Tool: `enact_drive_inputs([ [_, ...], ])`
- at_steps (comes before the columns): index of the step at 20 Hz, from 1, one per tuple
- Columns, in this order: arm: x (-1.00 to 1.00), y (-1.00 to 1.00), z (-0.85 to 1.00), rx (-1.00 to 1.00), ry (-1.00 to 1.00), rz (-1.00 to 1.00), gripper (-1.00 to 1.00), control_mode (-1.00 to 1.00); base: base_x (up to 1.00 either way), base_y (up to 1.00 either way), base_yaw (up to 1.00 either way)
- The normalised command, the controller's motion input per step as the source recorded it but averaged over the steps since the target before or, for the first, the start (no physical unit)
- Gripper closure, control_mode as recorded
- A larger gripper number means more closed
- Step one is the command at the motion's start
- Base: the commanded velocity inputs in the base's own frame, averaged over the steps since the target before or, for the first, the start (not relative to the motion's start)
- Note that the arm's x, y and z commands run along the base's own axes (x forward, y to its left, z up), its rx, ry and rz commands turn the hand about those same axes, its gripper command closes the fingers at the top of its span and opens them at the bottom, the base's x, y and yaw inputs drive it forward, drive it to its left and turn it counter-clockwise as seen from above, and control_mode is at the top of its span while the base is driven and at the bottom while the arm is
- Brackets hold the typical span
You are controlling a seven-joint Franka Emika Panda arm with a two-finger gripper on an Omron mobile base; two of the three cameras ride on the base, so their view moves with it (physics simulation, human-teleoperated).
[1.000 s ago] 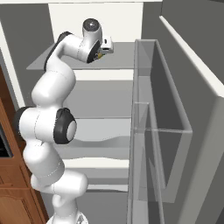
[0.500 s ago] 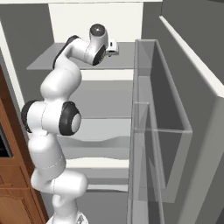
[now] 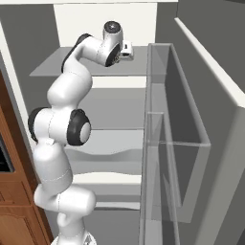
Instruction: Place the cold items (banana and pear) from the fridge in one tupperware on the dining counter. Place the warm items (hot dog and kebab skewer) in the stove area in another tupperware.
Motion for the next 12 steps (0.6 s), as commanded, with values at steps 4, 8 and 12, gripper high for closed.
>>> enact_drive_inputs([
  [4,-0.34,-0.2,-0.7,0.0,0.08,-0.04,1.0,-1.0,0.0,0.0,0.0],
  [8,-0.71,-0.21,-0.45,0.06,-0.01,-0.03,1.0,-1.0,0.0,0.0,0.0],
  [12,-1.0,-0.04,-0.05,0.16,-0.16,-0.04,1.0,-1.0,0.0,0.0,0.0],
])
